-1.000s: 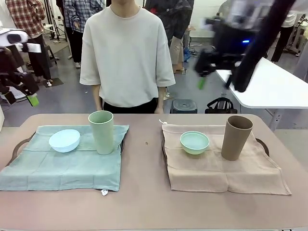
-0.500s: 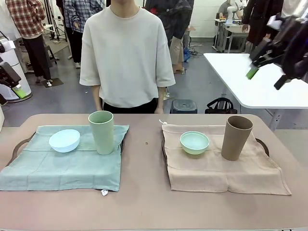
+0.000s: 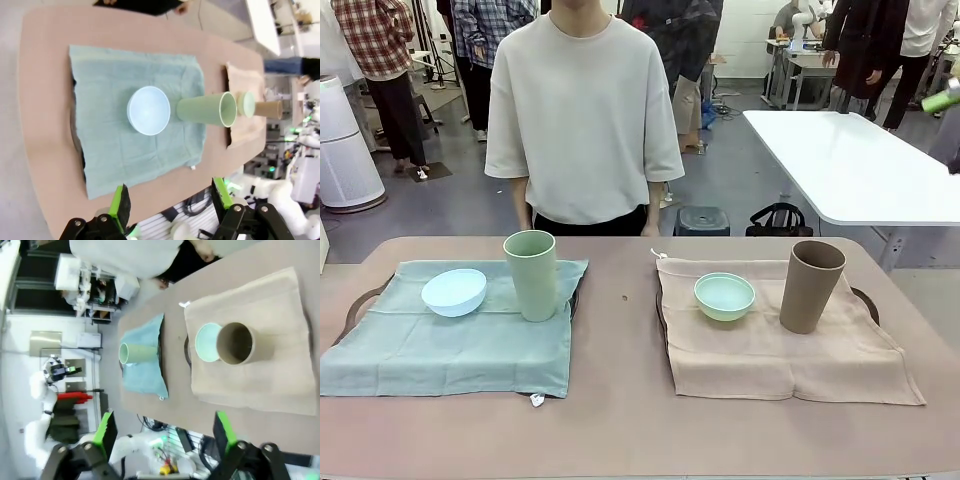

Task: Set up a tray with a mat and arrange the tableware.
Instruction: Place the Picnic Bowl and Reusable plastic cup back onto the Handle tray in front of the human's position.

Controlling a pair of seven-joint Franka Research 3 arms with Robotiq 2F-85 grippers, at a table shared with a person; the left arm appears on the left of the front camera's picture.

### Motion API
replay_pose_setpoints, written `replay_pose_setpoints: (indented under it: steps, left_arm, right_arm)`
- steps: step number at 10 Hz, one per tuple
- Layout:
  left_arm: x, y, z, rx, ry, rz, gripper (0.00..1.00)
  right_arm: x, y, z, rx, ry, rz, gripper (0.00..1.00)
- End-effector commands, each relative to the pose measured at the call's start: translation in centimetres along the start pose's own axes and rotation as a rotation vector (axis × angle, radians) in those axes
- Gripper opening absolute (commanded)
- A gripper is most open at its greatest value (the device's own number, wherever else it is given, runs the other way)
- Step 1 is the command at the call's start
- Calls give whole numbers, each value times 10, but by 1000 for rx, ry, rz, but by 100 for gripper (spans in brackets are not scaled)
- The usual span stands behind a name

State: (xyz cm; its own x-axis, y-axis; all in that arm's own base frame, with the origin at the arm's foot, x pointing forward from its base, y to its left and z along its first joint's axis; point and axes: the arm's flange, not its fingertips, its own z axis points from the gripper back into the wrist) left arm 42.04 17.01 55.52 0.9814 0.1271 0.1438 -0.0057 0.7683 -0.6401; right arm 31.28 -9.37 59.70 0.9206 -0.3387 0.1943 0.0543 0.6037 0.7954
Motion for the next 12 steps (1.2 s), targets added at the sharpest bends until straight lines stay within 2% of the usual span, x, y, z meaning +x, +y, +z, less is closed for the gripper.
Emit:
replay_pose_setpoints:
  steps: [1, 2, 4, 6, 7, 8, 12]
  left_arm:
    - [-8, 19, -7, -57, -5, 34, 86]
    - [-14, 31, -4, -83, -21, 72, 86]
    - [-30, 50, 11, -129, -66, 113, 86]
    - [-37, 56, 15, -131, -62, 112, 86]
    - [-35, 50, 14, -94, -50, 95, 86]
    - [-33, 60, 17, -100, -52, 142, 86]
    - [-33, 60, 17, -100, -52, 142, 86]
  right_arm:
    - [-20, -49, 1, 53, -24, -40, 100]
    - [-25, -67, 10, 73, -56, -63, 100]
    - [-31, -80, 20, 111, -99, -81, 100]
    - [-28, -75, 23, 101, -115, -70, 100]
    - [-29, -56, 10, 20, -112, -49, 100]
    - [-26, -83, 29, 82, -113, -99, 100]
    - [-26, -83, 29, 82, -113, -99, 100]
